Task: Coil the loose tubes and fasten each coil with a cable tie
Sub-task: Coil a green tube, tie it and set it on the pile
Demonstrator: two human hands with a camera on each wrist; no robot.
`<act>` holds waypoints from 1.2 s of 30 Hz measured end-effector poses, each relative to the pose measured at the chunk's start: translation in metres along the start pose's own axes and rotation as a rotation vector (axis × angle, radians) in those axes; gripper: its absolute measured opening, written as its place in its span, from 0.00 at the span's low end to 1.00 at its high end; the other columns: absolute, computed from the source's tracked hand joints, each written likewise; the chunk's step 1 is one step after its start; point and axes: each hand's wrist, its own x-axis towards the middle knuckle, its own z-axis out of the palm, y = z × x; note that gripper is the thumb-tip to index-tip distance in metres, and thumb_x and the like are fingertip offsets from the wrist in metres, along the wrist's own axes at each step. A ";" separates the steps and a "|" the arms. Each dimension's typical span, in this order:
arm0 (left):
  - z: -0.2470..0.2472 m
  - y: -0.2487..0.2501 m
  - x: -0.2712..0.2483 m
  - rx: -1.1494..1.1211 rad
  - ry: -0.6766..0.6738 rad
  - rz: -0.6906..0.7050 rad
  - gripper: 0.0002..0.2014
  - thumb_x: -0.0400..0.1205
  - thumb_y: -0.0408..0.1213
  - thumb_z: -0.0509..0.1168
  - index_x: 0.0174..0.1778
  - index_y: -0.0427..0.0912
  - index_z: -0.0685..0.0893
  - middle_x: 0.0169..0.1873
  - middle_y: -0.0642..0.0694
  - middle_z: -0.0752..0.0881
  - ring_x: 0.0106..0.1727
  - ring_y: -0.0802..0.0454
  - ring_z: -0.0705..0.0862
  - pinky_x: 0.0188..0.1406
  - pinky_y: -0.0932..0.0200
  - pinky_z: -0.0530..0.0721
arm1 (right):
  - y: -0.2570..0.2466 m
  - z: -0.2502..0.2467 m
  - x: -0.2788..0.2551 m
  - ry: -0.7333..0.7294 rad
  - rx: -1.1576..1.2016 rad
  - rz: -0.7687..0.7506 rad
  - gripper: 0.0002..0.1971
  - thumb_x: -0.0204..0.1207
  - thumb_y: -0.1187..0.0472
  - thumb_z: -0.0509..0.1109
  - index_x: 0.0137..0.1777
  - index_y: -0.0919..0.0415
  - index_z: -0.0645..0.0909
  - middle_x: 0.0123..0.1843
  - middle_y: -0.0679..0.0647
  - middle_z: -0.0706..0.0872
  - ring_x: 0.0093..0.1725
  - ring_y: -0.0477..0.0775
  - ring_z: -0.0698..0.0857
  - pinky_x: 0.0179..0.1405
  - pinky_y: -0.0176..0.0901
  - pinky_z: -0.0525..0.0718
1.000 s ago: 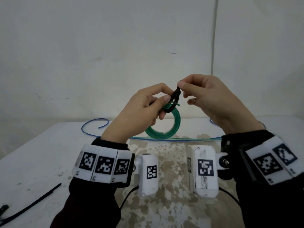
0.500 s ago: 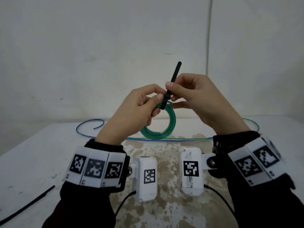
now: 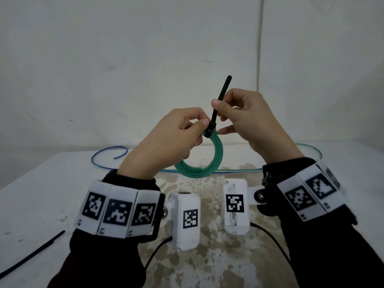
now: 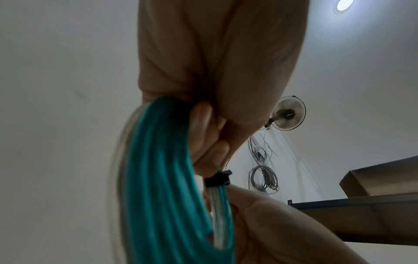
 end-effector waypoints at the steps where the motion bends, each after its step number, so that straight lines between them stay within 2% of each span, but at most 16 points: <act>1: 0.000 0.001 0.000 -0.027 0.011 -0.016 0.13 0.86 0.41 0.59 0.39 0.41 0.83 0.19 0.53 0.70 0.22 0.52 0.60 0.21 0.63 0.62 | -0.001 0.000 0.000 -0.009 -0.002 -0.003 0.12 0.77 0.60 0.72 0.33 0.59 0.77 0.32 0.51 0.80 0.33 0.46 0.79 0.29 0.39 0.85; 3: 0.001 0.002 0.000 -0.062 0.055 -0.010 0.13 0.84 0.44 0.63 0.40 0.40 0.85 0.19 0.54 0.72 0.20 0.55 0.63 0.20 0.65 0.62 | -0.005 0.000 -0.001 -0.005 -0.006 -0.029 0.11 0.77 0.59 0.72 0.35 0.60 0.78 0.32 0.52 0.81 0.33 0.46 0.80 0.29 0.39 0.85; 6: 0.004 0.003 0.002 -0.051 0.117 0.023 0.10 0.83 0.42 0.66 0.41 0.41 0.87 0.18 0.57 0.76 0.16 0.60 0.67 0.17 0.71 0.63 | -0.010 -0.001 -0.002 -0.019 0.026 -0.055 0.10 0.78 0.60 0.71 0.38 0.65 0.78 0.32 0.53 0.81 0.32 0.45 0.81 0.32 0.43 0.87; 12: 0.003 -0.002 0.003 -0.053 0.176 0.015 0.09 0.82 0.41 0.66 0.38 0.44 0.88 0.19 0.56 0.78 0.17 0.60 0.69 0.16 0.70 0.62 | -0.009 -0.005 -0.002 -0.146 0.142 -0.019 0.07 0.75 0.66 0.73 0.40 0.66 0.78 0.37 0.57 0.86 0.37 0.52 0.86 0.43 0.49 0.90; 14: 0.005 0.001 0.002 -0.043 0.188 0.034 0.10 0.82 0.41 0.66 0.37 0.42 0.88 0.20 0.55 0.79 0.18 0.59 0.67 0.17 0.70 0.62 | -0.008 -0.005 -0.001 -0.109 0.130 -0.047 0.06 0.75 0.67 0.73 0.40 0.66 0.78 0.38 0.56 0.87 0.39 0.54 0.87 0.43 0.49 0.90; 16: 0.008 0.004 0.002 -0.002 0.209 0.066 0.12 0.82 0.42 0.66 0.35 0.41 0.86 0.22 0.48 0.78 0.21 0.53 0.65 0.19 0.66 0.62 | -0.005 -0.003 -0.001 -0.078 0.144 -0.055 0.08 0.75 0.68 0.73 0.38 0.64 0.77 0.38 0.56 0.86 0.39 0.54 0.87 0.40 0.46 0.90; 17: 0.009 0.005 0.002 0.023 0.215 0.081 0.12 0.82 0.42 0.66 0.34 0.41 0.85 0.23 0.43 0.76 0.23 0.52 0.65 0.20 0.65 0.61 | -0.003 -0.001 -0.001 -0.079 0.166 -0.042 0.09 0.75 0.69 0.73 0.37 0.63 0.77 0.37 0.55 0.86 0.37 0.51 0.87 0.38 0.43 0.89; 20: 0.012 0.010 -0.001 0.069 0.219 0.117 0.14 0.82 0.42 0.66 0.33 0.39 0.83 0.25 0.39 0.73 0.23 0.52 0.64 0.20 0.65 0.60 | -0.002 -0.001 -0.002 -0.125 0.249 0.018 0.10 0.76 0.69 0.71 0.36 0.61 0.76 0.36 0.53 0.84 0.33 0.42 0.86 0.33 0.33 0.83; 23: 0.014 0.012 -0.002 0.101 0.221 0.137 0.14 0.82 0.42 0.65 0.34 0.37 0.83 0.24 0.42 0.73 0.22 0.54 0.64 0.19 0.67 0.60 | -0.003 -0.004 -0.001 -0.135 0.256 0.032 0.10 0.76 0.69 0.71 0.36 0.61 0.76 0.37 0.54 0.84 0.33 0.43 0.86 0.34 0.34 0.84; 25: 0.014 0.009 0.000 0.095 0.224 0.120 0.14 0.82 0.43 0.65 0.35 0.38 0.83 0.22 0.46 0.71 0.21 0.55 0.63 0.19 0.64 0.61 | -0.003 -0.005 0.000 -0.138 0.200 0.027 0.09 0.76 0.68 0.72 0.37 0.62 0.76 0.38 0.56 0.84 0.35 0.47 0.86 0.36 0.40 0.86; 28: 0.018 0.004 0.004 -0.056 0.164 0.053 0.15 0.83 0.44 0.64 0.34 0.41 0.84 0.18 0.51 0.69 0.20 0.54 0.62 0.22 0.61 0.60 | -0.001 -0.012 0.000 -0.148 0.085 0.078 0.08 0.77 0.63 0.72 0.38 0.61 0.77 0.39 0.61 0.87 0.37 0.54 0.85 0.41 0.51 0.88; 30: 0.025 0.004 0.006 -0.197 0.130 0.023 0.14 0.84 0.42 0.63 0.35 0.41 0.84 0.20 0.49 0.69 0.19 0.55 0.61 0.20 0.64 0.60 | -0.002 -0.016 -0.005 -0.147 0.035 0.121 0.08 0.79 0.58 0.70 0.41 0.61 0.79 0.39 0.61 0.87 0.36 0.54 0.85 0.37 0.49 0.87; 32: 0.032 0.005 0.009 -0.291 0.134 0.034 0.12 0.84 0.40 0.63 0.37 0.40 0.84 0.20 0.48 0.71 0.18 0.56 0.64 0.17 0.65 0.63 | -0.004 -0.021 -0.016 -0.201 0.017 0.181 0.13 0.83 0.54 0.64 0.48 0.65 0.82 0.40 0.60 0.86 0.35 0.53 0.84 0.35 0.47 0.88; 34: 0.038 0.006 0.010 -0.347 0.148 0.072 0.11 0.84 0.39 0.63 0.38 0.41 0.85 0.20 0.49 0.74 0.19 0.56 0.67 0.17 0.65 0.68 | -0.006 -0.032 -0.031 -0.294 0.062 0.243 0.16 0.85 0.53 0.59 0.53 0.65 0.81 0.42 0.59 0.85 0.35 0.53 0.85 0.39 0.47 0.88; 36: 0.043 0.006 0.009 -0.401 0.135 0.108 0.09 0.84 0.38 0.63 0.41 0.42 0.87 0.22 0.47 0.75 0.18 0.57 0.67 0.20 0.64 0.72 | -0.008 -0.048 -0.046 -0.340 0.117 0.257 0.11 0.86 0.57 0.59 0.53 0.63 0.79 0.41 0.58 0.84 0.37 0.52 0.86 0.44 0.45 0.88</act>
